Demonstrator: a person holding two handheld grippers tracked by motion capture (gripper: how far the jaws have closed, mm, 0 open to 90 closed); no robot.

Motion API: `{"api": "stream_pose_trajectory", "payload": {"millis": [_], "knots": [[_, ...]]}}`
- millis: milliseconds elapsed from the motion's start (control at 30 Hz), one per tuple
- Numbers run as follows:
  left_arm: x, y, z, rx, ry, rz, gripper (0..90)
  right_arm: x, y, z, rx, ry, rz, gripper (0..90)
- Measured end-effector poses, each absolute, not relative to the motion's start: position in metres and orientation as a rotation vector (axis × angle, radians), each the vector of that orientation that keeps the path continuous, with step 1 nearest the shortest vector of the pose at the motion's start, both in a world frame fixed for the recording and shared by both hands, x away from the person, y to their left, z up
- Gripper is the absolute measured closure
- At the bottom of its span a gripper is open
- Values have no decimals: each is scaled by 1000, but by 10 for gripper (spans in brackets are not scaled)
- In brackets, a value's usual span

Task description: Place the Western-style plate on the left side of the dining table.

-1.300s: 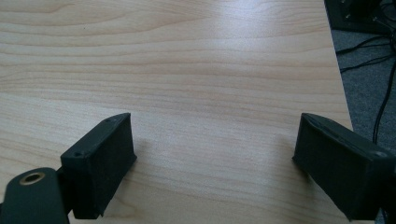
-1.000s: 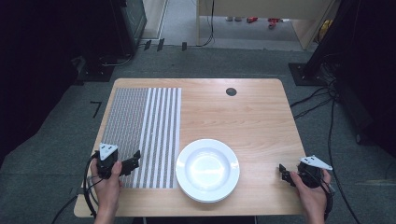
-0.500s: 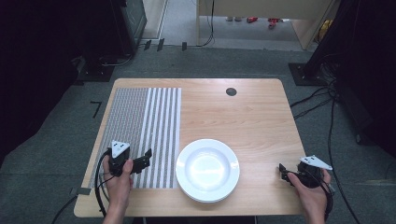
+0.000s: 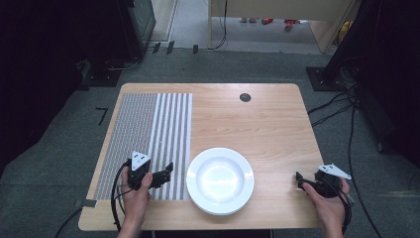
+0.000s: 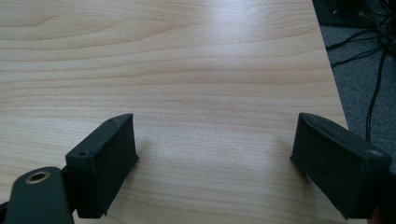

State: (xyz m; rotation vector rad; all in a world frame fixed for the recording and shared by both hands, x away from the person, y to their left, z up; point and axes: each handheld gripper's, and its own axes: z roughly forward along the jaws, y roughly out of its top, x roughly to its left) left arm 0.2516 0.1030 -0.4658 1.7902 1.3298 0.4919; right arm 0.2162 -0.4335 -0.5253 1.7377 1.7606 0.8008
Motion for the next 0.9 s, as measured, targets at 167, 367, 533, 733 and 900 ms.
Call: {"api": "stream_pose_trajectory", "payload": {"millis": [167,367,533,733,900], "knots": [[250,97,-466,1801,1315,479,135,216,-433,-525,1740,1758,799,134],[247,85,-468,1826,1286,454,135,219,-432,-525,1761,1754,771,101],[245,78,-469,1830,1273,431,134,219,-429,-522,1758,1753,757,129],[243,71,-471,1840,1268,403,135,216,-420,-513,1732,1729,837,149],[242,66,-471,1839,1263,377,134,214,-405,-501,1683,1699,876,186]]}}
